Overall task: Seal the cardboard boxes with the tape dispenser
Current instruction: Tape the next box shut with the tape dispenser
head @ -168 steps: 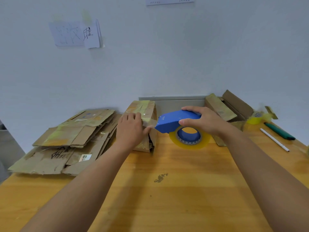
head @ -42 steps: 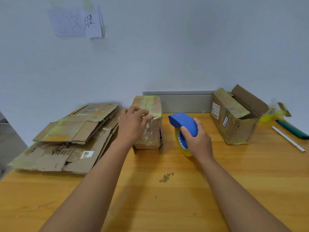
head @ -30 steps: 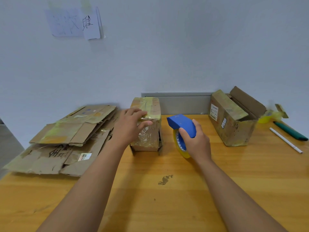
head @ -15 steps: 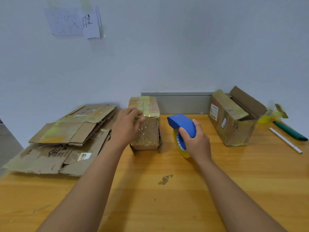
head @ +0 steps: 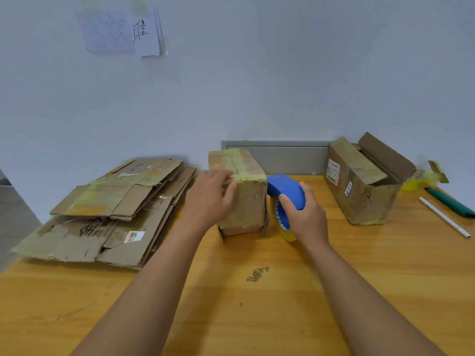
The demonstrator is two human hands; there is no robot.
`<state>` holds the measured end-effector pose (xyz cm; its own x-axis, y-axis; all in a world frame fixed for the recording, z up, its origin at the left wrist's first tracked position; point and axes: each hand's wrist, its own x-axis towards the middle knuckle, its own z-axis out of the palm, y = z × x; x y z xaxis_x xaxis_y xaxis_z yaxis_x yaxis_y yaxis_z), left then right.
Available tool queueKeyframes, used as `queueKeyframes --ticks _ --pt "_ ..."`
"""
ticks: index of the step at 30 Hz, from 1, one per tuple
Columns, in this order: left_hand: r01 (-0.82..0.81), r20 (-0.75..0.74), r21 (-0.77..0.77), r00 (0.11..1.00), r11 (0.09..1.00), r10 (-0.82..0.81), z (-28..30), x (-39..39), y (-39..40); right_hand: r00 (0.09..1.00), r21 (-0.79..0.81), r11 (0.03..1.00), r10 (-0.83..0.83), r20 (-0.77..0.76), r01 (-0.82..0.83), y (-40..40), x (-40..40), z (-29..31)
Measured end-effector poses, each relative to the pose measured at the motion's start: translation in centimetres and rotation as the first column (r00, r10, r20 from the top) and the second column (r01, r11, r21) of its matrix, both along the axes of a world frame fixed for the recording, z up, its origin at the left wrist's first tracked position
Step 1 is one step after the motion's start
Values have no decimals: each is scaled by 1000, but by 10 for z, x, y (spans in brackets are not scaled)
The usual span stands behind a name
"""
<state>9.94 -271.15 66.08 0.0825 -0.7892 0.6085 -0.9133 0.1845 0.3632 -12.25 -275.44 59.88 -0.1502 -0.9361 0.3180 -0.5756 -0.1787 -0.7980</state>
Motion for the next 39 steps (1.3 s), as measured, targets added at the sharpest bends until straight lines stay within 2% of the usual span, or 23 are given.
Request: queueKeyframes --ticks 2,6,8,12,19,26,28,32,37,39 --pt "84 -14 43 996 996 -84 -1 5 1 1000 -2 1000 1 -1 -1 1 -1 0" --pt "174 -156 150 976 973 -151 3 22 1 1000 -2 1000 4 7 -4 2 0 1" --pt "184 -114 164 979 969 -166 3 26 2 1000 -4 1000 3 9 -3 2 0 1" --pt "129 -28 37 991 991 -128 1 21 5 1000 -3 1000 -2 6 2 2 0 1" --pt "163 -38 16 986 987 -162 -4 18 4 1000 -10 1000 -2 5 2 3 0 0" --pt "-48 -18 -140 999 989 46 -6 7 -3 1000 6 1000 -7 22 6 3 1 0" --pt "-17 11 -85 1000 996 18 -7 8 -5 1000 7 1000 -4 22 4 3 0 1" --pt "138 19 42 990 990 -139 -4 20 -10 1000 2 1000 -8 27 8 2 1 0" --pt "222 -5 120 975 968 -223 3 30 -13 999 6 1000 -14 29 13 1 2 -1" --pt "212 1 95 977 973 -213 4 30 -15 999 1 1000 -15 32 15 1 2 -1"
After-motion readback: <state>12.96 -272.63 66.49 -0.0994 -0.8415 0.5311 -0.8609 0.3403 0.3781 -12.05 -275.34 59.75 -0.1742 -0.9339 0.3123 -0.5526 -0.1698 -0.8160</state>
